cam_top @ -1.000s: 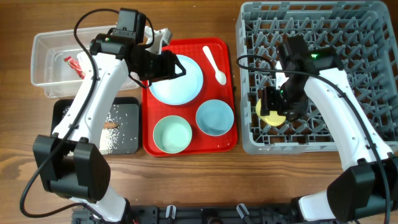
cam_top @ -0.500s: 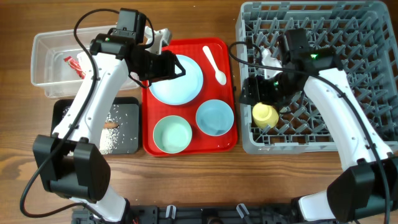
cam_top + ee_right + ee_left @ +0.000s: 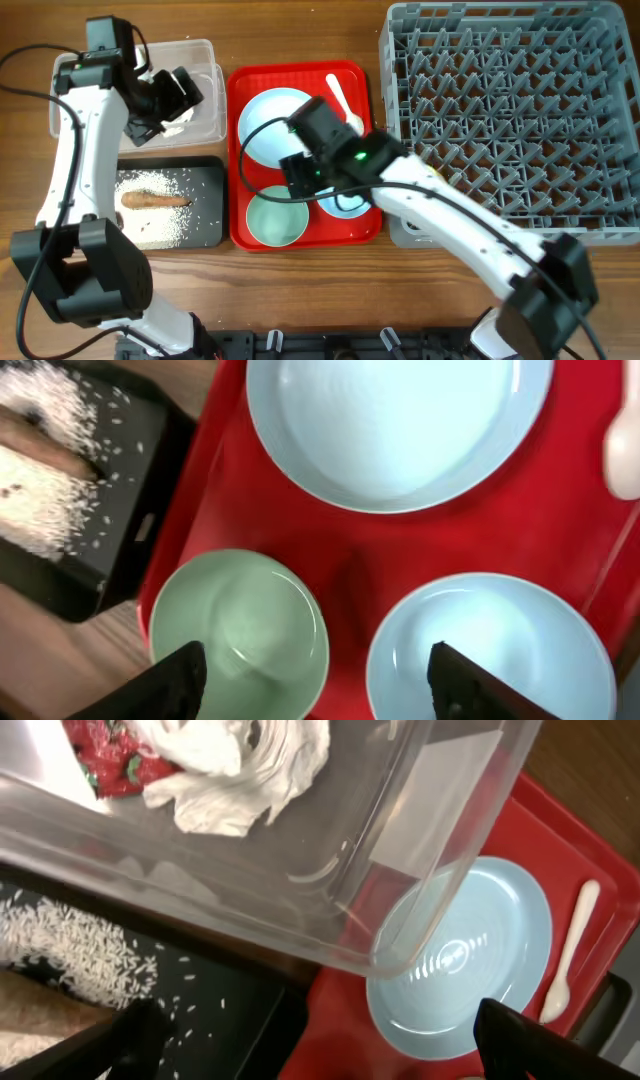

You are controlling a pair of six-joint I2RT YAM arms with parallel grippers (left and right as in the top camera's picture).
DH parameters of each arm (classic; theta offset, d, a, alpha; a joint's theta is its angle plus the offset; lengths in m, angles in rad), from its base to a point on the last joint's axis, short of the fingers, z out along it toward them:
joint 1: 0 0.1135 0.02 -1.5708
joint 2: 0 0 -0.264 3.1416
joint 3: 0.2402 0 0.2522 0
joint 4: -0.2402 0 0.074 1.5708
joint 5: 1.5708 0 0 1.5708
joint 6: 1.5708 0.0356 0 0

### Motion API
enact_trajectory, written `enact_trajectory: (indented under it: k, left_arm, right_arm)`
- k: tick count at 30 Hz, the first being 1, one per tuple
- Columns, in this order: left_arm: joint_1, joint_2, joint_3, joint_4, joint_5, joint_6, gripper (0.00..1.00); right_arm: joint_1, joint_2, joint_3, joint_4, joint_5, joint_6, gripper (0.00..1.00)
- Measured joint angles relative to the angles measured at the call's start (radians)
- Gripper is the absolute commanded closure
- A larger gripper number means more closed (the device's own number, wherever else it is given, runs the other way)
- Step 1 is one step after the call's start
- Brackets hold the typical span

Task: Sort waste into correct bins and load items into the dishwasher rack
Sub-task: 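Reach the right gripper to the mint bowl on the red tray and grasp it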

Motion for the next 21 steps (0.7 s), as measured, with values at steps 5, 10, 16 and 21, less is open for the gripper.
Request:
enact_trajectory:
  k: [5, 10, 16, 21]
  left_arm:
    - [0.002, 0.000, 0.000, -0.032, -0.001, 0.000, 0.00]
    - [0.002, 0.000, 0.000, -0.031, -0.001, 0.000, 0.00]
    - [0.002, 0.000, 0.000, -0.031, -0.002, 0.000, 0.00]
    - [0.002, 0.000, 0.000, -0.031, -0.001, 0.000, 0.00]
  right_arm:
    - [0.007, 0.151, 0.000, 0.053, 0.040, 0.020, 0.60]
    - [0.007, 0.260, 0.000, 0.063, 0.077, 0.026, 0.65]
    - [0.007, 0.261, 0.036, 0.098, 0.084, 0.021, 0.68]
    - [0.007, 0.147, 0.104, 0.051, -0.025, 0.001, 0.83]
